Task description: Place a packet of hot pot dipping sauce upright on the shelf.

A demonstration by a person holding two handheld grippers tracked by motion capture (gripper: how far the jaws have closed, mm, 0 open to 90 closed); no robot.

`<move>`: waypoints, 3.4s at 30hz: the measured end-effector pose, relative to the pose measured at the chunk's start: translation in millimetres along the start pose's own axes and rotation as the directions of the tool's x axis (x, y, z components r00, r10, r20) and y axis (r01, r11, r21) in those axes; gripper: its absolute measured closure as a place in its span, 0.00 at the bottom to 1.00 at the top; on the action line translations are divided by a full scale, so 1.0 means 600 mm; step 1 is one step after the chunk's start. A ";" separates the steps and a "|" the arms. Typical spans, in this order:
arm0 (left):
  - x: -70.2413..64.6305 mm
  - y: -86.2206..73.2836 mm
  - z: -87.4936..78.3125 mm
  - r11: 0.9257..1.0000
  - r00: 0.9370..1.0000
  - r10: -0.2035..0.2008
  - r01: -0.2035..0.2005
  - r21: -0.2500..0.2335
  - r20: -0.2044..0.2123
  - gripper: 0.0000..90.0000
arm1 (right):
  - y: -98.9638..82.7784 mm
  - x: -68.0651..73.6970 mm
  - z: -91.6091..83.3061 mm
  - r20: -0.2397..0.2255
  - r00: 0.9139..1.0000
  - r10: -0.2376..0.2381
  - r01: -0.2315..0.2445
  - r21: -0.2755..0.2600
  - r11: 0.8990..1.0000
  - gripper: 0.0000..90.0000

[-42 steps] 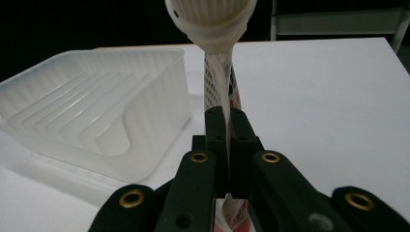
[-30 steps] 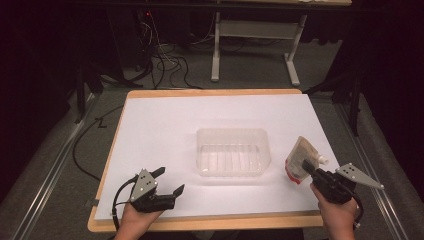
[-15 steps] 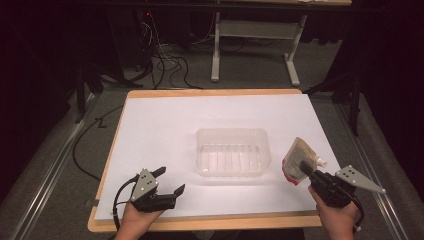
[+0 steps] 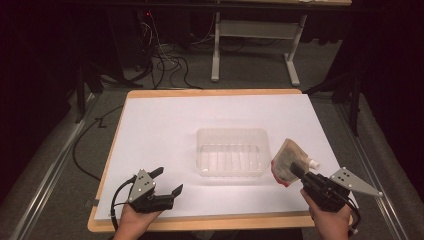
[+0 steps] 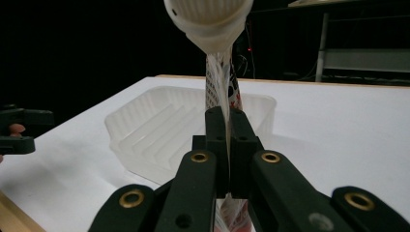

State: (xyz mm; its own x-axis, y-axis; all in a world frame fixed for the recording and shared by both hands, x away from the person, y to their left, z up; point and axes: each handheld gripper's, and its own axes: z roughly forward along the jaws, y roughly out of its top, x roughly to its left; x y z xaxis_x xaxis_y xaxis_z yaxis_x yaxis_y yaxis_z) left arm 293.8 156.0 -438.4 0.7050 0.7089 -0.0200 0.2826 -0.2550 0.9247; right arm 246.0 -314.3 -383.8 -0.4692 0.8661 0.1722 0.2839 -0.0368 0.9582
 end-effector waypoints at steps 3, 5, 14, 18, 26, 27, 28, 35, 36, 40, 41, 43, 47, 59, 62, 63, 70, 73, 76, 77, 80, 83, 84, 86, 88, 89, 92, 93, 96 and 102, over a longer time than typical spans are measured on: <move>-0.001 0.001 0.001 1.000 1.000 0.001 -0.001 0.001 0.003 0.17 | 0.003 0.009 0.004 -0.015 1.000 -0.004 0.004 0.000 1.000 1.00; -0.001 0.001 0.002 1.000 1.000 0.002 -0.002 0.003 0.005 0.17 | 0.003 0.014 0.007 -0.023 1.000 -0.005 0.005 0.002 1.000 1.00; -0.002 0.000 0.002 1.000 1.000 0.001 -0.001 0.003 0.007 0.17 | 0.006 0.036 0.031 -0.052 0.999 -0.004 0.004 0.008 1.000 1.00; -0.002 0.000 0.001 1.000 1.000 0.005 -0.005 0.004 0.007 0.17 | 0.007 0.046 0.044 -0.056 0.998 -0.003 0.004 0.016 1.000 1.00; -0.001 0.001 -0.001 1.000 1.000 0.002 -0.002 -0.002 0.009 0.17 | 0.009 0.060 0.072 -0.063 0.998 0.009 -0.007 0.029 1.000 1.00; -0.001 0.001 -0.001 1.000 1.000 0.004 -0.004 -0.001 0.008 0.17 | 0.009 0.062 0.075 -0.064 0.998 0.010 -0.008 0.031 0.999 1.00; -0.001 0.001 -0.001 1.000 1.000 0.004 -0.004 0.000 0.009 0.17 | 0.009 0.065 0.080 -0.064 0.998 0.014 -0.012 0.036 0.999 1.00; 0.001 0.001 -0.004 1.000 1.000 0.001 -0.001 -0.009 0.009 0.17 | 0.003 0.079 0.111 -0.047 0.999 0.020 -0.016 0.073 0.997 1.00; 0.002 0.001 -0.004 1.000 1.000 0.000 0.000 -0.011 0.008 0.17 | 0.003 0.080 0.114 -0.043 0.999 0.018 -0.015 0.075 0.997 1.00; 0.002 0.001 -0.005 1.000 1.000 0.001 0.000 -0.010 0.009 0.17 | 0.003 0.079 0.125 -0.019 1.000 0.018 -0.017 0.089 0.996 1.00; 0.002 0.000 -0.005 1.000 1.000 0.001 -0.001 -0.010 0.009 0.17 | 0.003 0.079 0.127 -0.019 1.000 0.019 -0.018 0.090 0.996 1.00; 0.002 0.000 -0.005 1.000 1.000 0.002 -0.002 -0.009 0.010 0.17 | 0.005 0.077 0.132 -0.012 1.000 0.019 -0.018 0.092 0.996 1.00; 0.003 0.000 -0.006 1.000 1.000 -0.001 0.001 -0.011 0.010 0.17 | 0.007 0.075 0.144 0.005 1.000 0.013 -0.013 0.099 0.995 1.00; 0.003 0.000 -0.005 1.000 1.000 -0.001 0.001 -0.012 0.010 0.17 | 0.016 0.068 0.183 0.042 0.999 0.004 -0.008 0.097 0.995 1.00; 0.003 0.000 -0.005 1.000 1.000 0.000 0.000 -0.011 0.011 0.17 | 0.018 0.067 0.196 0.051 0.999 -0.001 -0.004 0.097 0.995 1.00; 0.003 0.000 -0.005 1.000 1.000 -0.001 0.001 -0.011 0.012 0.17 | 0.018 0.067 0.200 0.055 0.998 -0.007 0.001 0.102 0.995 1.00; 0.003 0.000 -0.005 1.000 1.000 0.001 -0.001 -0.011 0.012 0.17 | 0.018 0.059 0.227 0.081 0.996 -0.019 0.009 0.121 0.993 1.00; 0.004 -0.001 -0.005 1.000 1.000 0.000 0.000 -0.011 0.012 0.17 | 0.016 0.054 0.236 0.098 0.995 -0.025 0.013 0.125 0.992 1.00; 0.004 -0.001 -0.005 1.000 1.000 -0.001 0.001 -0.012 0.013 0.17 | 0.016 0.052 0.244 0.112 0.993 -0.037 0.023 0.123 0.992 1.00; 0.004 -0.001 -0.005 1.000 1.000 0.000 0.000 -0.012 0.013 0.17 | 0.015 0.053 0.246 0.118 0.992 -0.039 0.024 0.123 0.992 1.00; 0.003 -0.001 -0.005 1.000 1.000 0.000 0.000 -0.013 0.013 0.17 | 0.013 0.053 0.254 0.125 0.991 -0.043 0.028 0.121 0.992 1.00; 0.003 0.000 -0.005 1.000 1.000 0.001 -0.001 -0.013 0.013 0.17 | 0.008 0.055 0.261 0.132 0.990 -0.053 0.035 0.131 0.991 1.00; 0.003 -0.001 -0.004 1.000 1.000 0.000 0.000 -0.014 0.012 0.17 | 0.007 0.056 0.263 0.135 0.989 -0.059 0.041 0.133 0.990 1.00; 0.004 0.000 -0.004 1.000 1.000 -0.001 0.001 -0.013 0.013 0.17 | 0.004 0.057 0.266 0.139 0.988 -0.065 0.046 0.136 0.990 1.00; 0.004 0.000 -0.004 1.000 1.000 0.000 0.000 -0.013 0.013 0.17 | 0.000 0.057 0.270 0.144 0.987 -0.073 0.052 0.141 0.989 1.00; 0.004 -0.001 -0.005 1.000 1.000 0.001 0.000 -0.013 0.012 0.17 | -0.001 0.057 0.270 0.145 0.987 -0.074 0.053 0.143 0.988 1.00; 0.004 0.000 -0.005 1.000 1.000 0.001 -0.001 -0.014 0.012 0.17 | -0.008 0.057 0.274 0.148 0.986 -0.077 0.054 0.152 0.987 1.00; 0.004 0.000 -0.005 1.000 1.000 0.000 0.000 -0.014 0.011 0.17 | -0.010 0.057 0.274 0.150 0.985 -0.080 0.056 0.156 0.986 1.00; 0.004 0.000 -0.005 1.000 1.000 0.001 -0.001 -0.013 0.011 0.17 | -0.016 0.057 0.275 0.148 0.985 -0.084 0.059 0.166 0.984 1.00; 0.005 -0.001 -0.005 1.000 1.000 -0.001 0.001 -0.014 0.010 0.17 | -0.022 0.055 0.271 0.134 0.987 -0.084 0.060 0.174 0.983 1.00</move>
State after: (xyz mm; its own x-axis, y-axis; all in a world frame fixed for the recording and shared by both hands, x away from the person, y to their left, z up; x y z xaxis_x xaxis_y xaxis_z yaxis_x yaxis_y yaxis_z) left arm 293.8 160.5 -437.5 0.7114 0.7024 -0.0246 0.2741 -0.2450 0.9300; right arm 362.6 -204.3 -427.8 -0.3751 0.9251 0.0591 0.3965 0.1024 0.9123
